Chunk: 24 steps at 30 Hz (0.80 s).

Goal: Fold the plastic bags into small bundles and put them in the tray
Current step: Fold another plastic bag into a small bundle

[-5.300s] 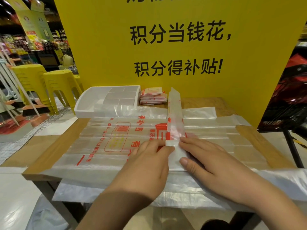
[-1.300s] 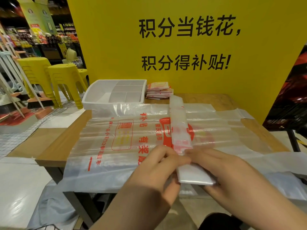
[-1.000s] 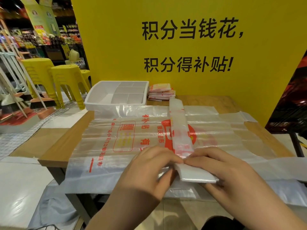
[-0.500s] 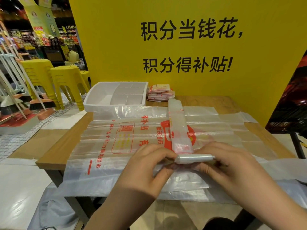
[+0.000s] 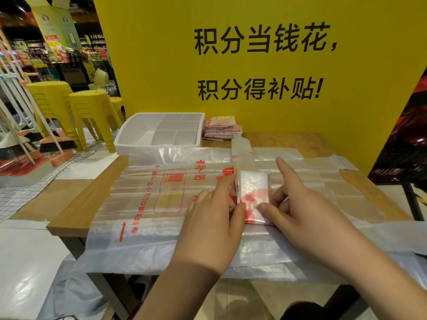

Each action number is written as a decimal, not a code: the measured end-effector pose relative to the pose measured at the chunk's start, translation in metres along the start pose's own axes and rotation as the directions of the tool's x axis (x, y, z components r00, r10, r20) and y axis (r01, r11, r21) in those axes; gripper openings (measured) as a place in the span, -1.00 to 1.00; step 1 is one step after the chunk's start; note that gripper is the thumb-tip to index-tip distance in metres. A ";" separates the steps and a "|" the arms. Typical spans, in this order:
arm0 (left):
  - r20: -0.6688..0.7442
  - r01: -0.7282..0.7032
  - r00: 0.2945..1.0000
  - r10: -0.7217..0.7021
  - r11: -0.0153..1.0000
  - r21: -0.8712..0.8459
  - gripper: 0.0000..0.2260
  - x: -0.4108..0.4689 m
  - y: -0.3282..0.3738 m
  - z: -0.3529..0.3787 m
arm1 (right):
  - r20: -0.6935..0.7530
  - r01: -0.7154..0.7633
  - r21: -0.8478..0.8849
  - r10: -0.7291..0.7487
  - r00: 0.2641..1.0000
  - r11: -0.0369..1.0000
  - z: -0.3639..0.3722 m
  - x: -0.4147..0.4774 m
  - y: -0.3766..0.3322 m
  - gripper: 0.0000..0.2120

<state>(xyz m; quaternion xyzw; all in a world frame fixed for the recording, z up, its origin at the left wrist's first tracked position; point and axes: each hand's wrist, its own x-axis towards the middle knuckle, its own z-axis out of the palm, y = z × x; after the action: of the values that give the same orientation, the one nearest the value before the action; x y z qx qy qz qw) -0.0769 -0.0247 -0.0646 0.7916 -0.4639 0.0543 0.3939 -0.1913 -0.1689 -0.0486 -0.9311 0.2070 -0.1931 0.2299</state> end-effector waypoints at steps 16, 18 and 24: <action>0.209 -0.148 0.972 0.105 0.969 0.199 -0.82 0.008 -0.009 -0.009 | 0.086 0.188 -0.236 -0.173 0.981 0.953 0.007 0.002 0.009 -0.41; 0.295 -0.150 0.952 0.086 0.968 0.202 -0.81 0.012 -0.010 -0.011 | 0.145 0.206 -0.196 -0.180 0.973 0.959 0.006 0.005 0.014 -0.40; 0.454 -0.155 0.891 0.034 0.960 0.233 -0.55 0.023 -0.019 -0.020 | 0.267 0.227 -0.220 -0.165 0.950 0.949 -0.003 0.011 0.023 -0.35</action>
<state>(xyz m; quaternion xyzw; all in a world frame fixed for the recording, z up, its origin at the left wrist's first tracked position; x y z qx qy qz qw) -0.0432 -0.0223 -0.0516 0.8043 -0.5685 -0.0480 0.1659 -0.1903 -0.1941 -0.0547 -0.9852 0.1054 -0.0714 0.1148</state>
